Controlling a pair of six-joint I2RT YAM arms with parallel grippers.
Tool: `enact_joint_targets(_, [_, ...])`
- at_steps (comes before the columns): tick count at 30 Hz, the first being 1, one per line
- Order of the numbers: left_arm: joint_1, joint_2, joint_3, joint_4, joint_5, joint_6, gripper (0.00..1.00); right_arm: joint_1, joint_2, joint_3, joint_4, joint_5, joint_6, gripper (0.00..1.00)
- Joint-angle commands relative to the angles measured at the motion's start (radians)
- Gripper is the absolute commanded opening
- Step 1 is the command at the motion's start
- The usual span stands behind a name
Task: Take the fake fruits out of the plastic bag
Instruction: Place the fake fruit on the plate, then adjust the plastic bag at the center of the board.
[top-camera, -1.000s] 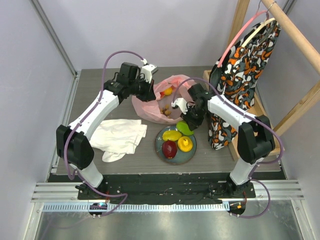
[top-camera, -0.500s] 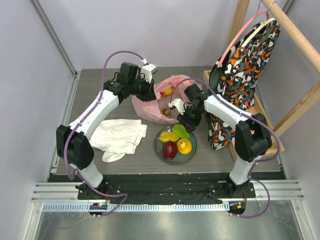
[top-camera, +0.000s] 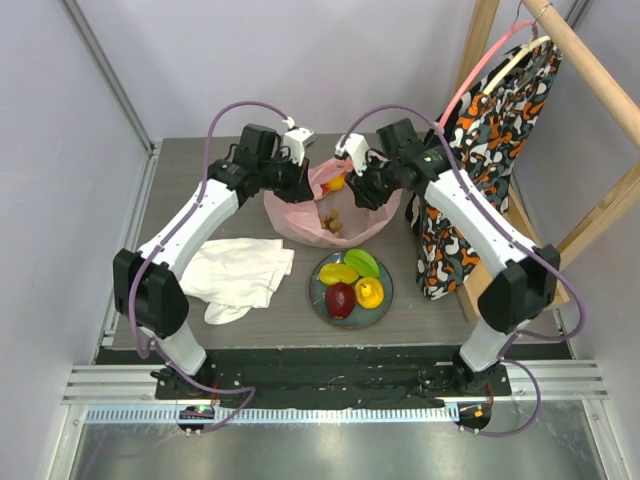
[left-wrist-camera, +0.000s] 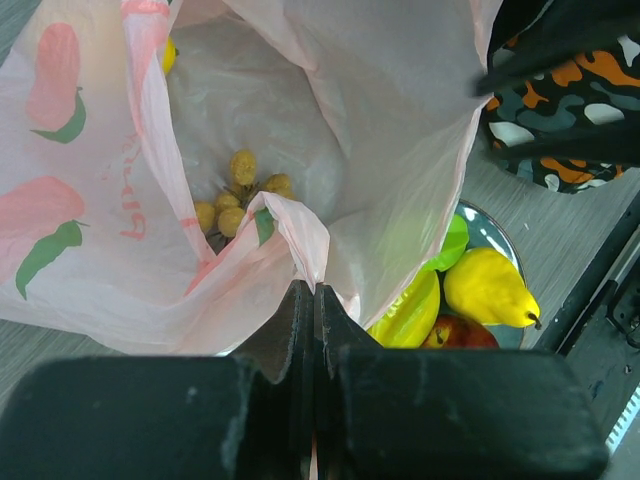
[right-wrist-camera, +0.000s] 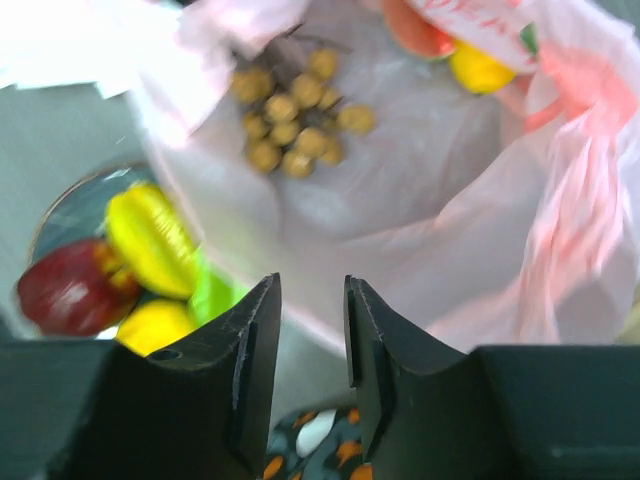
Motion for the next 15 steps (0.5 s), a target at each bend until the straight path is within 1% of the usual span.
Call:
enact_joint_targets(1, [0.006, -0.041, -0.003, 0.008, 0.016, -0.008, 0.00, 0.002, 0.196, 0.047, 0.184, 0.095, 0.046, 0.38])
enact_joint_targets(5, [0.006, -0.067, -0.006, -0.015, -0.026, 0.016, 0.00, -0.024, 0.357, 0.136, 0.197, 0.212, 0.080, 0.33])
enact_joint_targets(6, [0.006, -0.071, -0.006, -0.022, -0.032, 0.021, 0.00, -0.038, 0.359, 0.132, 0.201, 0.236, 0.098, 0.33])
enact_joint_targets(7, [0.006, -0.077, -0.010, -0.023, -0.036, 0.023, 0.00, -0.052, 0.345, 0.084, 0.207, 0.244, 0.112, 0.33])
enact_joint_targets(9, [0.006, -0.089, -0.019, -0.025, -0.041, 0.050, 0.00, -0.078, 0.229, -0.018, 0.236, 0.253, 0.129, 0.33])
enact_joint_targets(10, [0.006, -0.092, -0.030, -0.025, -0.040, 0.058, 0.00, -0.081, 0.185, -0.130, 0.240, 0.264, 0.134, 0.33])
enact_joint_targets(12, [0.006, -0.098, -0.036, -0.026, -0.026, 0.061, 0.00, -0.079, 0.050, -0.229, 0.234, 0.258, 0.135, 0.33])
enact_joint_targets(13, [0.007, -0.100, -0.039, -0.028, -0.024, 0.067, 0.00, -0.079, 0.016, -0.287, 0.232, 0.251, 0.135, 0.33])
enact_joint_targets(15, [0.006, -0.104, -0.039, -0.034, -0.012, 0.073, 0.00, -0.081, -0.012, -0.278, 0.237, 0.243, 0.140, 0.33])
